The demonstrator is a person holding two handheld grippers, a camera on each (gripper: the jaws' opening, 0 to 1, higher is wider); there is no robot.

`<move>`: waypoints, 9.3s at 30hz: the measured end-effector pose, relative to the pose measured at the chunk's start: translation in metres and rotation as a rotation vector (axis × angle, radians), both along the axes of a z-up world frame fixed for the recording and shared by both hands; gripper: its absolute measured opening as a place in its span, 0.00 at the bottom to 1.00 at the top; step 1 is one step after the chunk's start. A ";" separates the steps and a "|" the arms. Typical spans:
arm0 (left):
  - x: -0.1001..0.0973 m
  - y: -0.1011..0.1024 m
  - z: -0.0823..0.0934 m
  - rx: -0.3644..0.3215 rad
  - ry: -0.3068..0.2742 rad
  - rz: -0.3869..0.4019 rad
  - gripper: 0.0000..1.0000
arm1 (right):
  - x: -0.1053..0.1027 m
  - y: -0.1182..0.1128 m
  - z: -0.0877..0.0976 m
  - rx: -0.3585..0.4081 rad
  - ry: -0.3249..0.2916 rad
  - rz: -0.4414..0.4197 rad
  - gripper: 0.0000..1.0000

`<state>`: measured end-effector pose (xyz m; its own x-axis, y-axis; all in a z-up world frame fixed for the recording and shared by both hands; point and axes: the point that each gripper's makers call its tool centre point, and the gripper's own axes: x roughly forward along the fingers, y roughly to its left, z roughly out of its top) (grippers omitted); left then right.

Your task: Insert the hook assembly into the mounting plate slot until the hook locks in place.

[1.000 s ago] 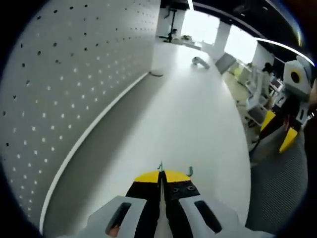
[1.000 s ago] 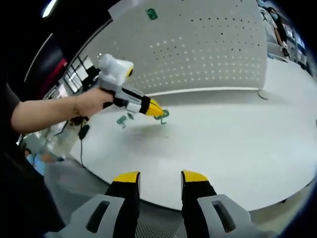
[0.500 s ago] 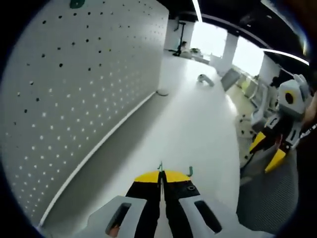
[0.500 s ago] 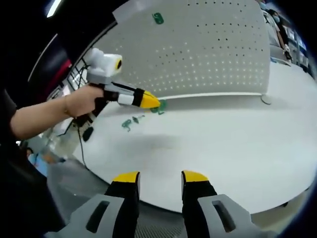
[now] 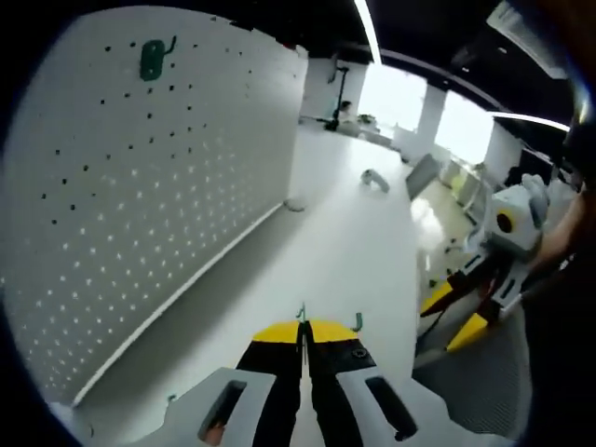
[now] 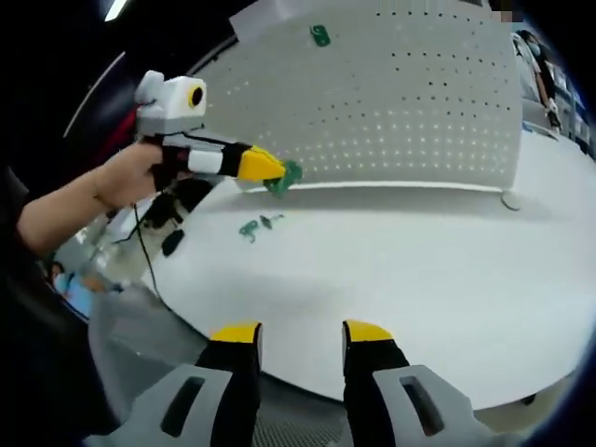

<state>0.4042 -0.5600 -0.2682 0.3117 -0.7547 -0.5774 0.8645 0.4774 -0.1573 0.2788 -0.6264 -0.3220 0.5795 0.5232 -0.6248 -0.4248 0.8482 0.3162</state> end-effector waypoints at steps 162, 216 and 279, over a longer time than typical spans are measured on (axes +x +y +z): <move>-0.067 0.068 0.092 -0.313 -0.118 0.428 1.00 | 0.090 0.087 0.161 0.020 -0.567 0.137 0.00; -0.053 0.119 0.095 -0.231 -0.248 0.581 1.00 | 0.226 0.015 0.230 -0.124 -0.806 -0.167 0.00; -0.044 0.114 0.080 -0.247 -0.188 0.592 1.00 | 0.310 -0.018 0.228 -0.162 -0.868 -0.394 0.00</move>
<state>0.3599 -0.4460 -0.1878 0.7925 -0.5280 -0.3053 0.4906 0.8492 -0.1951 0.5886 -0.6446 -0.0944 0.9888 0.1377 0.0566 -0.1311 0.9856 -0.1071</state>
